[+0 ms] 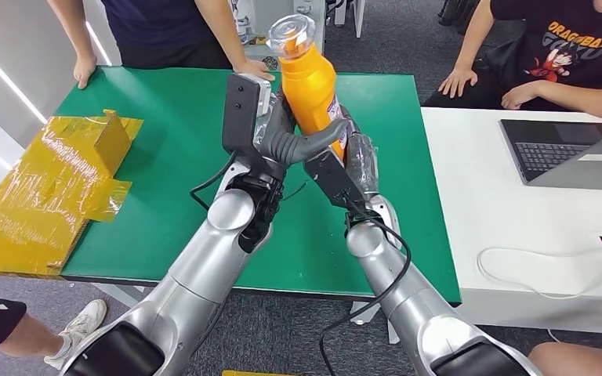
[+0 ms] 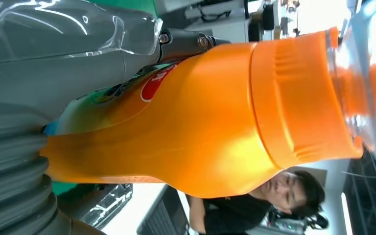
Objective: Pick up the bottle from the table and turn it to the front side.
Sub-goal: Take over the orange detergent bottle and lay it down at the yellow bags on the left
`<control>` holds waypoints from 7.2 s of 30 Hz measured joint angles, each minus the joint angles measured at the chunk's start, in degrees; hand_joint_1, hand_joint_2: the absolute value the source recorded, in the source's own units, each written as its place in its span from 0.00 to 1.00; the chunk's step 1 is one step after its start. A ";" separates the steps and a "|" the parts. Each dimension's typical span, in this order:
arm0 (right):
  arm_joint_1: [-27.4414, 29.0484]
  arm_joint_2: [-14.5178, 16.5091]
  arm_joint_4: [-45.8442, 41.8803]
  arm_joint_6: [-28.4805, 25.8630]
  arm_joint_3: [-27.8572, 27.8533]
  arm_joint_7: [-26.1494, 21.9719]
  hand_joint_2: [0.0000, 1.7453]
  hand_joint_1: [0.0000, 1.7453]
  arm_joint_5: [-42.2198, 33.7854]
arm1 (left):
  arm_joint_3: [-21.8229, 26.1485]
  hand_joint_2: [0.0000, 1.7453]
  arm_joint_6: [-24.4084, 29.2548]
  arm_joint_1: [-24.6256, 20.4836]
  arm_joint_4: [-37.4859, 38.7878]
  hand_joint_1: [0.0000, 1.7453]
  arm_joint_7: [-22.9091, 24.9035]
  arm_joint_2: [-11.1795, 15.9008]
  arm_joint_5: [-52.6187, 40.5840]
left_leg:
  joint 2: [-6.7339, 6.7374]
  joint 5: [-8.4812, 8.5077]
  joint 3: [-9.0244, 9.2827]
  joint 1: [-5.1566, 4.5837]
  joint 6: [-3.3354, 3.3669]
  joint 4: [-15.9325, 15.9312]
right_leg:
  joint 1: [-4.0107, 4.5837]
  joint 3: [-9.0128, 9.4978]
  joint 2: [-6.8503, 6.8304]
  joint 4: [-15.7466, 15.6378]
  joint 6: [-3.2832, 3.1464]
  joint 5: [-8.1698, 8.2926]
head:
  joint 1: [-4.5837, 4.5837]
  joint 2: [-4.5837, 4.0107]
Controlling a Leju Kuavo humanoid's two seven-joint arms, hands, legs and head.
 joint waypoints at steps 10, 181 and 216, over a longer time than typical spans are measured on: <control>0.01 0.02 1.00 -0.31 0.00 0.22 1.00 1.00 0.52 | -0.08 1.00 2.53 -1.27 3.14 0.24 0.28 0.31 -6.76 | 0.00 0.00 0.00 0.00 0.00 0.00 | 0.00 0.00 0.00 0.00 0.00 0.00 | 0.00 0.00; 48.65 -6.57 -68.24 -6.31 -1.05 1.41 1.00 0.00 -0.86 | -12.62 1.00 -1.64 -15.18 18.89 1.00 -2.27 48.19 -80.74 | 0.28 0.02 0.02 0.03 -0.04 -0.08 | 0.01 -0.11 0.28 0.07 -0.13 0.01 | 0.01 0.00; 49.15 -5.69 -68.86 -5.58 -2.36 2.92 1.00 0.00 1.23 | -21.69 1.00 -16.30 -17.30 30.92 1.00 -8.69 48.70 -75.04 | 0.28 0.06 0.02 0.04 -0.11 -0.10 | 0.02 -0.13 0.27 0.07 -0.21 0.05 | 0.02 0.00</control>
